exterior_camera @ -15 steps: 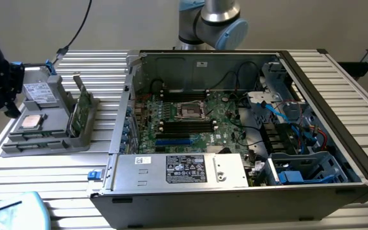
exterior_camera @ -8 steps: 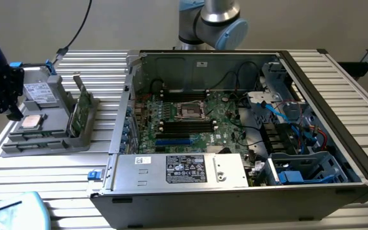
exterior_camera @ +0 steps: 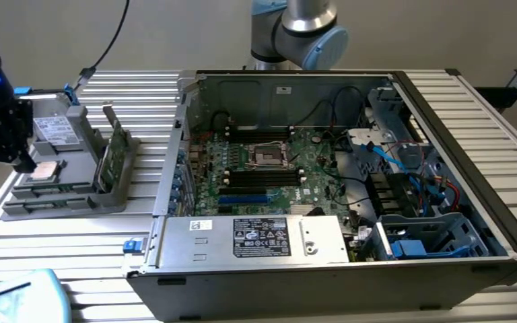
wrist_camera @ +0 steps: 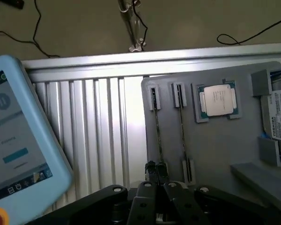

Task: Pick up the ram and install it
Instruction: 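Pick up the ram and move it above insertion slot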

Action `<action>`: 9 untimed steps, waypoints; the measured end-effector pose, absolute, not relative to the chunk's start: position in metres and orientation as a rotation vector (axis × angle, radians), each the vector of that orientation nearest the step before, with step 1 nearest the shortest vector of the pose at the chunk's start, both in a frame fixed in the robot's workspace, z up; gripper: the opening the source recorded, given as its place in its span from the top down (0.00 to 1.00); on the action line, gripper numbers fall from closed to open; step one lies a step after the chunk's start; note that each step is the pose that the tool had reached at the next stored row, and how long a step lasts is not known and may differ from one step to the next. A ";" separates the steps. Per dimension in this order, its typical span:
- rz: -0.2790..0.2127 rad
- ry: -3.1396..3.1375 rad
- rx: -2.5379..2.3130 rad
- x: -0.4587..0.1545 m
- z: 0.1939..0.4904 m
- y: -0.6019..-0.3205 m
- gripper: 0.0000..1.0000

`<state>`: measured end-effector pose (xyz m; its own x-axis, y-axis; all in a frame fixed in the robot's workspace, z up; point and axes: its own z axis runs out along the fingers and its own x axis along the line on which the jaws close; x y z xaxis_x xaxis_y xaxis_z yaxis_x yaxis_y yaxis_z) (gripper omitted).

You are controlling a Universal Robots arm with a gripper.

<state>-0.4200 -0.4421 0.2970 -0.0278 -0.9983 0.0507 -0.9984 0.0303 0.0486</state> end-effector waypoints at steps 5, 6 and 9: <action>-0.004 -2.124 2.226 -0.420 0.294 -0.442 0.89; -0.004 -2.124 2.226 -0.420 0.294 -0.442 0.89; -0.004 -2.124 2.226 -0.420 0.294 -0.442 0.88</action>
